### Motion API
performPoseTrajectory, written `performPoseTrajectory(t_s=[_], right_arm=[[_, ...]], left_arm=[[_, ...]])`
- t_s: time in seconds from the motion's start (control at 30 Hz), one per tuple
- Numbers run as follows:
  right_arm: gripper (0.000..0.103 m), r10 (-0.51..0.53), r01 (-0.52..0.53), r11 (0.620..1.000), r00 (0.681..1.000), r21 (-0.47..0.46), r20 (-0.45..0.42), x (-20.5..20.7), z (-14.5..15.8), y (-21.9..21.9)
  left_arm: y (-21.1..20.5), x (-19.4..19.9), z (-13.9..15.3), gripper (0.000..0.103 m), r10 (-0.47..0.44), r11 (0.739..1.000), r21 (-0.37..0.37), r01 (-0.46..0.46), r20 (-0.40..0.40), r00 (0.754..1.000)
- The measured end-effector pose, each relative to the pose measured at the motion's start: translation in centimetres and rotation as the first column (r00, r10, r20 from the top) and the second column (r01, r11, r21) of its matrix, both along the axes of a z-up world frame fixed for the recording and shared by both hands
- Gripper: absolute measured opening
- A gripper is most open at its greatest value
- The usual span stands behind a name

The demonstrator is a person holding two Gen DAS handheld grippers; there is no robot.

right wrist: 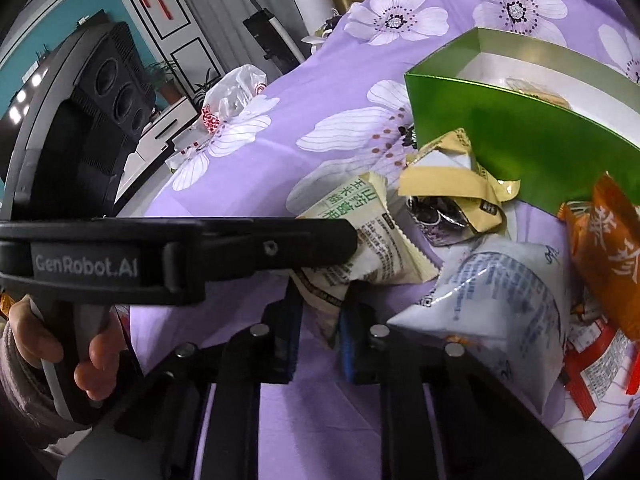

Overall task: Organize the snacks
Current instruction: 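Grasp the corn-stick snack bag with the right gripper, then carry the corn-stick bag into the green box and lower it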

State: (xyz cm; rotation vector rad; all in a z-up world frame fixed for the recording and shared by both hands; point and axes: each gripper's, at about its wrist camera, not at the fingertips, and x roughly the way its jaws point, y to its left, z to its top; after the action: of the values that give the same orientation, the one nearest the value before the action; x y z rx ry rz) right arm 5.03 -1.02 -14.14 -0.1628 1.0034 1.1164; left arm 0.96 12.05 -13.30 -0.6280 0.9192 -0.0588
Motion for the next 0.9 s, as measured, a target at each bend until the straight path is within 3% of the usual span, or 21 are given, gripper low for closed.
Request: performPoseTrajectory(t_s=[0.17, 0.57, 0.9], right_arm=[[0.015, 0.015, -0.016, 1.000, 0.999, 0.022, 0.029, -0.9, 1.0, 0.2], [0.015, 0.057, -0.072, 0.987, 0.992, 0.142, 0.111, -3.1, 6.2, 0.1], [0.015, 0.028, -0.065, 0.977, 0.983, 0.202, 0.180, -2.0, 10.3, -2.0]], left_arm=[[-0.4, -1.0, 1.4, 0.039, 0.005, 0.999, 0.039, -0.006, 0.026, 1.000], [-1.1, -4.2, 7.7, 0.039, 0.039, 0.985, 0.161, -0.059, 0.121, 0.992], [-3.7, -2.4, 12.5, 0.039, -0.007, 0.970, 0.240, -0.035, 0.171, 0.985]])
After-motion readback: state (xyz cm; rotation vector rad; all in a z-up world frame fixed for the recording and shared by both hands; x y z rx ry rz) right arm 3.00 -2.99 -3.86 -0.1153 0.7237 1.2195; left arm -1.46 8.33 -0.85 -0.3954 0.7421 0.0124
